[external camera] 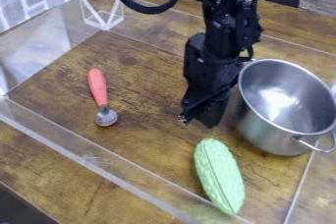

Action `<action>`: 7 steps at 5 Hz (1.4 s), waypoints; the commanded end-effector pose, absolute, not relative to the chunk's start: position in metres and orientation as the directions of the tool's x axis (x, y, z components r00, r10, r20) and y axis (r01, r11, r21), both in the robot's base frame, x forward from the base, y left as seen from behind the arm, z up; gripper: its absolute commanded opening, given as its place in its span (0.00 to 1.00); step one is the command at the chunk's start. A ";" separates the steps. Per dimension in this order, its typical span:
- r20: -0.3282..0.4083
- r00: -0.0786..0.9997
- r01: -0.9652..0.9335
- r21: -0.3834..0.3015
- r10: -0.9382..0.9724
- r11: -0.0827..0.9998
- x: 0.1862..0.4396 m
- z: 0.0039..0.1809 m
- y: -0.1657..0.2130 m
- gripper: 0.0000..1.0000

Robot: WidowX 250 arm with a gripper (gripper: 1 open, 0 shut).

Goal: Put the green object in the silver pot

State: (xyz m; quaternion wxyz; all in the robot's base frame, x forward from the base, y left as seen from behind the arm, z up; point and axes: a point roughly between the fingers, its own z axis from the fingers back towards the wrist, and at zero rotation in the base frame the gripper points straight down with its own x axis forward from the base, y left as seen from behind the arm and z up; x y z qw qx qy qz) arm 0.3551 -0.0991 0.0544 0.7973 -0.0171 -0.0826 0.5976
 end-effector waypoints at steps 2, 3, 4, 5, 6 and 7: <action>0.153 0.343 -0.903 -0.217 0.927 0.370 0.367 0.124 -0.079 0.00; 0.156 0.382 -0.888 -0.209 0.911 0.408 0.363 0.129 -0.067 0.00; 0.162 0.393 -0.881 -0.214 0.905 0.421 0.360 0.132 -0.056 0.00; 0.167 0.403 -0.873 -0.224 0.900 0.433 0.344 0.129 -0.060 0.00; 0.167 0.396 -0.875 -0.229 0.903 0.426 0.328 0.126 -0.070 0.00; 0.174 0.385 -0.878 -0.234 0.906 0.418 0.318 0.124 -0.082 0.00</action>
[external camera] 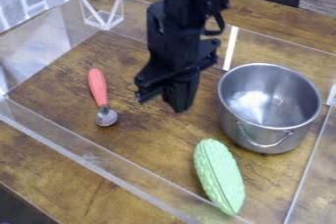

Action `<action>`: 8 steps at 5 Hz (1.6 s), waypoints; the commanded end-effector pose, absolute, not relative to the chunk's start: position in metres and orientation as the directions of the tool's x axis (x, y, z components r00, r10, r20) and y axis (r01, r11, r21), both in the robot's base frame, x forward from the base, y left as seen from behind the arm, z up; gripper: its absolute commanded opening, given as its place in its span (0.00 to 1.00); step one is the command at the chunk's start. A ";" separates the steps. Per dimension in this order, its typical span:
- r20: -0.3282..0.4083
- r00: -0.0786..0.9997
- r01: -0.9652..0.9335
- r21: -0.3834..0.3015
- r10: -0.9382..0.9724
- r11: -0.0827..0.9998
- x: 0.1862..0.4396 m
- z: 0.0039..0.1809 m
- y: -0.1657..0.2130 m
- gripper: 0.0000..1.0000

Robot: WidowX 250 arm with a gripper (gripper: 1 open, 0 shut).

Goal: Put the green object in the silver pot

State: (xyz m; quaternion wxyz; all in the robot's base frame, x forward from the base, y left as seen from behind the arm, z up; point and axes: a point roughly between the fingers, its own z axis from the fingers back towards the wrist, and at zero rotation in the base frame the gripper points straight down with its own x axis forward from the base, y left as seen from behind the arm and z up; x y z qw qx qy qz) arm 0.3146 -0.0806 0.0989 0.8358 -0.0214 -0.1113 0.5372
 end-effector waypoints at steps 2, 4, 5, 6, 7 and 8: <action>0.191 0.432 -0.849 -0.244 0.881 0.469 0.312 0.118 -0.098 0.00; 0.193 0.468 -0.830 -0.240 0.863 0.503 0.304 0.096 -0.111 1.00; 0.187 0.515 -0.807 -0.222 0.836 0.547 0.298 0.070 -0.102 1.00; 0.181 0.565 -0.780 -0.202 0.805 0.592 0.295 0.042 -0.097 1.00; 0.176 0.586 -0.771 -0.181 0.791 0.611 0.289 0.041 -0.105 1.00; 0.179 0.603 -0.760 -0.168 0.777 0.628 0.286 0.047 -0.111 1.00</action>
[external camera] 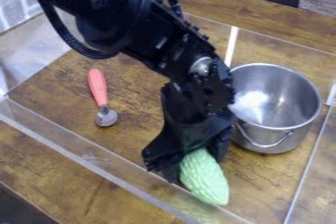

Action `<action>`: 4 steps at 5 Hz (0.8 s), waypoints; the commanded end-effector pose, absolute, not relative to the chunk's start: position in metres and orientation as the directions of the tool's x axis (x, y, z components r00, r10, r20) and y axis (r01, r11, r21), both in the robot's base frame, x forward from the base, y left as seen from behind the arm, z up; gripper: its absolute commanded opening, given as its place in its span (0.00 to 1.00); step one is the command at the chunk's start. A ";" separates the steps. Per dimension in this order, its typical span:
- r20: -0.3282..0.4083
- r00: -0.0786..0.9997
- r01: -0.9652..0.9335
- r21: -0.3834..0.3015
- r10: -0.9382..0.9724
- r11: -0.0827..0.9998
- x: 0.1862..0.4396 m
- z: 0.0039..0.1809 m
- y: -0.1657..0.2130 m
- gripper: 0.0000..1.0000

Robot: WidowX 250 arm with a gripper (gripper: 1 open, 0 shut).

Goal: Put the green object in the silver pot

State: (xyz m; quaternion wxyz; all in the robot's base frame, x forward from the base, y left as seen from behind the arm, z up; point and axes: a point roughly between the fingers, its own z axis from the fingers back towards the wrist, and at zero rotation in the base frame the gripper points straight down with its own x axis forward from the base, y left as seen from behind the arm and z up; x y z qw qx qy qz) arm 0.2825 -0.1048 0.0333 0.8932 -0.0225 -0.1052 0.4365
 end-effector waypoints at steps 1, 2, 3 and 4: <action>0.183 0.619 -0.749 -0.154 0.764 0.644 0.286 0.053 -0.115 1.00; 0.182 0.622 -0.749 -0.144 0.762 0.646 0.289 0.061 -0.115 1.00; 0.176 0.623 -0.752 -0.135 0.762 0.645 0.293 0.067 -0.114 1.00; 0.164 0.611 -0.766 -0.126 0.774 0.631 0.294 0.056 -0.130 1.00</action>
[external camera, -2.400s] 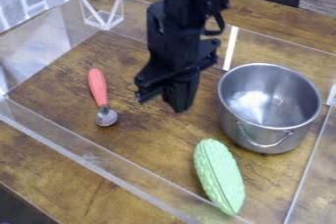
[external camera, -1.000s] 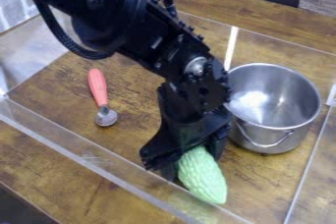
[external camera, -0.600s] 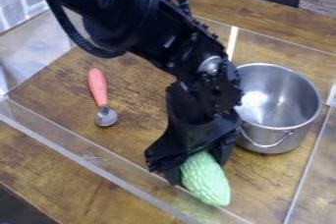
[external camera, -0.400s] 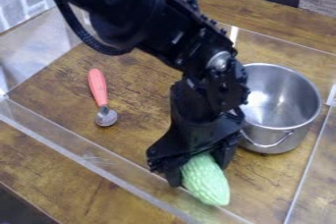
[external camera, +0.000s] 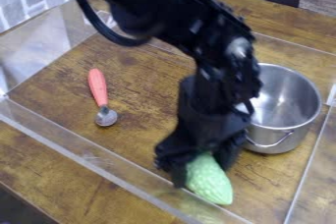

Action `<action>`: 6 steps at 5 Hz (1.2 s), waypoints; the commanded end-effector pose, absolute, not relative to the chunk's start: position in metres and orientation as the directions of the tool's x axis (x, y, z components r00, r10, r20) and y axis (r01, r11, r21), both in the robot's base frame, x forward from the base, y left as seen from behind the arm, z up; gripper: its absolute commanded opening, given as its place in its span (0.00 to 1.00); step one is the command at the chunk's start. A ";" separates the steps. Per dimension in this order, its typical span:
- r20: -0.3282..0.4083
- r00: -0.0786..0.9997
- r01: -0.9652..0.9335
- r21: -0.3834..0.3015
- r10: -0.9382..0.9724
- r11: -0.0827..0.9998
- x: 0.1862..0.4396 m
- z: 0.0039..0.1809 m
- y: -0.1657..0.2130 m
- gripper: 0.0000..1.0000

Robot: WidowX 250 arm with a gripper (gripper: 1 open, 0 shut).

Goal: Put the green object in the silver pot

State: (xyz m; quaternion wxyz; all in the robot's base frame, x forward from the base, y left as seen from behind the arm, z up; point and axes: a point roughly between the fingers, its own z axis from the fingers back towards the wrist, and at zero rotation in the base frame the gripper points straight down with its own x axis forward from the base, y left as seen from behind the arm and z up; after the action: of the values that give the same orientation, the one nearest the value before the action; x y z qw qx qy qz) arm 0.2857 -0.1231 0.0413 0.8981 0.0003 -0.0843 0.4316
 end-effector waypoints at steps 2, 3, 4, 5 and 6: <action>0.129 0.570 -0.806 -0.104 0.812 0.582 0.302 0.046 -0.141 1.00; 0.134 0.528 -0.837 -0.087 0.839 0.541 0.310 0.053 -0.134 0.00; 0.126 0.575 -0.807 -0.076 0.808 0.586 0.313 0.048 -0.128 1.00; 0.117 0.618 -0.776 -0.069 0.778 0.627 0.317 0.044 -0.124 1.00; 0.102 0.587 -0.801 -0.067 0.803 0.595 0.323 0.043 -0.124 1.00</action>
State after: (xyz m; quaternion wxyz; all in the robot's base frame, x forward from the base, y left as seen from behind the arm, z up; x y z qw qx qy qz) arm 0.3106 -0.1260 0.0287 0.8965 0.0113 -0.0448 0.4407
